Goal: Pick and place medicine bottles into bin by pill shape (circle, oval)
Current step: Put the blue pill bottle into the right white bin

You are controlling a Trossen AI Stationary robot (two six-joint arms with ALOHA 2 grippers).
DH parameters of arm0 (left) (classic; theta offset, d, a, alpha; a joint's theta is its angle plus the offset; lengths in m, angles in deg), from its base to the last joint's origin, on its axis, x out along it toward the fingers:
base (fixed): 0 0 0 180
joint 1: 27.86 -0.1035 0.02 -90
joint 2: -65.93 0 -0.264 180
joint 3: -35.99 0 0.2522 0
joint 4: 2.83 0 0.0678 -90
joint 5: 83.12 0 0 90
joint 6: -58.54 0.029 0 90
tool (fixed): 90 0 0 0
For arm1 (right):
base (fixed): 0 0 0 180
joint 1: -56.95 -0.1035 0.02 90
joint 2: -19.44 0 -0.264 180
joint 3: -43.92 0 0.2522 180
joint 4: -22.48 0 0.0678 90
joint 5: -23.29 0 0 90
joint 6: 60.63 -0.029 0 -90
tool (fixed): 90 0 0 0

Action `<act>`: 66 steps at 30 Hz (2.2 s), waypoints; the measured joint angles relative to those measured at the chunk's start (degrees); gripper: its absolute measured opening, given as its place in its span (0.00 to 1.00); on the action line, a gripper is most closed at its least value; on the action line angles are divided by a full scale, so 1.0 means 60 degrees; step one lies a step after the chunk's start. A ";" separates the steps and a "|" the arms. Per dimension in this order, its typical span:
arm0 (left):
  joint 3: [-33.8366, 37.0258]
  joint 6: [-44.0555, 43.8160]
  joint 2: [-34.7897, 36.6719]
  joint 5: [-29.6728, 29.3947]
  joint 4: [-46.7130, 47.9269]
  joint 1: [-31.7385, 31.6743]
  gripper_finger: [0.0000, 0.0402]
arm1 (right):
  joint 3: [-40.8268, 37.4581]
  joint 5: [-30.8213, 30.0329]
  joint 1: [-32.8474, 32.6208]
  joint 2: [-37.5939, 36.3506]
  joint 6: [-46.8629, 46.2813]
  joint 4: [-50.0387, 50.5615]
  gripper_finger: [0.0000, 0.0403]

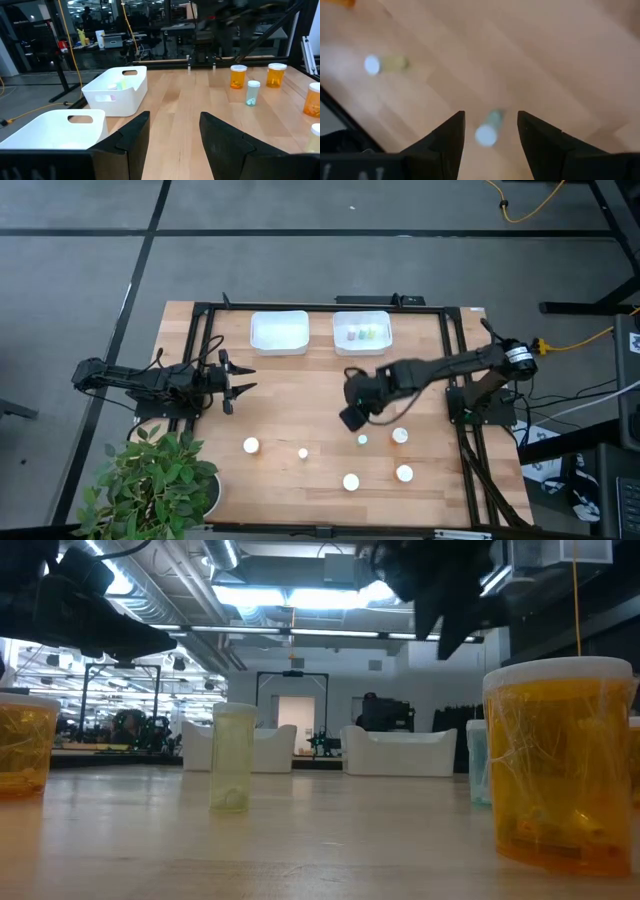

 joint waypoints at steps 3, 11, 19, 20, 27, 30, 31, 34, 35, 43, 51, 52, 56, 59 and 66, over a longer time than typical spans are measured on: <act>-0.0001 0.0000 0.0000 0.0002 0.0004 0.0002 0.41 | -0.0004 -0.0079 -0.0616 0.0000 -0.0774 0.0000 0.46; -0.0002 0.0003 0.0000 0.0001 0.0000 0.0002 0.41 | -0.0004 -0.0560 -0.1749 0.0000 -0.2064 0.0015 0.46; 0.0000 0.0004 0.0000 0.0002 0.0001 0.0002 0.41 | -0.0007 -0.1249 -0.2097 0.0331 -0.2630 0.0168 0.46; 0.0000 0.0004 0.0000 0.0002 0.0001 0.0002 0.41 | -0.0007 -0.1239 -0.2097 0.0427 -0.2627 0.0164 0.46; -0.0002 0.0004 0.0000 0.0001 0.0004 0.0002 0.41 | -0.0011 -0.0994 -0.2097 0.0993 -0.2621 0.0076 0.46; 0.0001 0.0004 0.0000 0.0001 0.0001 0.0001 0.41 | -0.0011 -0.0970 -0.2097 0.1149 -0.2635 0.0060 0.46; 0.0000 0.0004 0.0000 0.0002 0.0003 0.0002 0.41 | -0.0011 -0.0952 -0.2095 0.1211 -0.2633 0.0046 0.46; -0.0001 0.0007 0.0000 0.0002 0.0002 -0.0001 0.41 | -0.0011 -0.0925 -0.2093 0.1371 -0.2633 0.0039 0.46; -0.0002 0.0007 0.0000 0.0002 0.0000 0.0002 0.41 | -0.0011 -0.0925 -0.2093 0.1394 -0.2633 0.0036 0.46; -0.0002 0.0011 0.0000 0.0002 0.0000 0.0001 0.41 | -0.0015 -0.0928 -0.2075 0.1457 -0.2652 0.0011 0.46; -0.0001 0.0011 0.0000 0.0002 0.0002 0.0001 0.41 | -0.0015 -0.1098 -0.2075 0.1457 -0.3064 -0.0071 0.46; 0.0000 0.0011 0.0000 0.0002 0.0002 0.0000 0.41 | -0.0015 -0.1214 -0.2075 0.1457 -0.3220 -0.0067 0.46; -0.0002 0.0011 0.0000 0.0002 0.0003 0.0002 0.41 | -0.0015 -0.1343 -0.2075 0.1457 -0.3300 -0.0076 0.46; -0.0002 0.0011 0.0000 0.0002 0.0001 0.0002 0.41 | -0.0015 -0.1351 -0.2075 0.1457 -0.3302 -0.0071 0.47; -0.0002 0.0011 0.0000 0.0002 0.0000 -0.0001 0.41 | -0.0015 -0.1351 -0.2075 0.1457 -0.3194 -0.0012 0.51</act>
